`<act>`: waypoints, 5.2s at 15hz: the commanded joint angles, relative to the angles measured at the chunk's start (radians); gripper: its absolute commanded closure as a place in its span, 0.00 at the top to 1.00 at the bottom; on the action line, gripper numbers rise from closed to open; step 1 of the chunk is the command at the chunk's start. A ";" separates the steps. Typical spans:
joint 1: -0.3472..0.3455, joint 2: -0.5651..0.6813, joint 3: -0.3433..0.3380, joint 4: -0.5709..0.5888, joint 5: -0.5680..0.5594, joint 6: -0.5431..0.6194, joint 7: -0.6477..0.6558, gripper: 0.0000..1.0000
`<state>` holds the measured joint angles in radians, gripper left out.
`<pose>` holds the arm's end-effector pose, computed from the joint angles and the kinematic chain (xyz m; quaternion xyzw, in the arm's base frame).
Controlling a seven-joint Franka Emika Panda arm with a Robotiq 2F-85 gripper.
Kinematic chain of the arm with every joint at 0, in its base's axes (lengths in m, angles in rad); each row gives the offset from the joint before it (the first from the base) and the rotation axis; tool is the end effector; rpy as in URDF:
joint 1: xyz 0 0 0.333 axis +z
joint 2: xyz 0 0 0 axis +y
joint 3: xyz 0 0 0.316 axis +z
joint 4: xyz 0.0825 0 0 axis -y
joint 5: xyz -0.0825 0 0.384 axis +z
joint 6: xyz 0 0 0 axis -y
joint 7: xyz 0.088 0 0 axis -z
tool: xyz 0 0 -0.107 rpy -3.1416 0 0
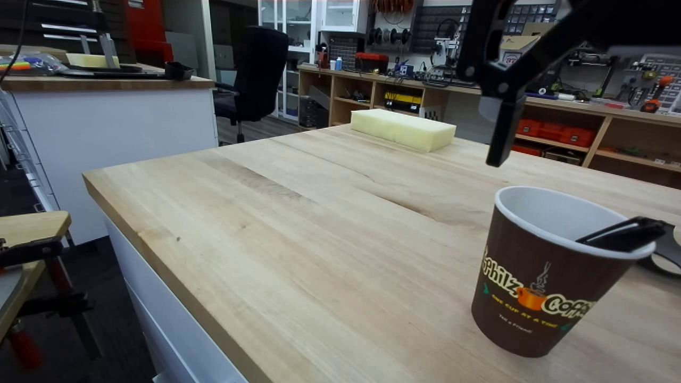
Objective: Remove the marker from the cup,move the cup to the left and put the marker in the cup
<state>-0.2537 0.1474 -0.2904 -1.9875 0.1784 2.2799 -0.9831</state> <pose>0.5172 -0.3021 0.4084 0.9815 0.1681 0.0903 0.0158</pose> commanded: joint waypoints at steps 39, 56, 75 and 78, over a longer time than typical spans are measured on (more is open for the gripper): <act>-0.082 0.132 0.070 0.147 0.033 -0.092 -0.045 0.47; -0.069 0.120 0.072 0.179 -0.130 -0.107 0.023 0.03; -0.008 -0.002 0.098 0.199 -0.293 -0.138 0.049 0.03; 0.014 -0.038 0.103 0.197 -0.349 -0.147 0.073 0.03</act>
<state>-0.2639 0.1688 -0.1902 -1.7745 -0.1061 2.1681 -0.9592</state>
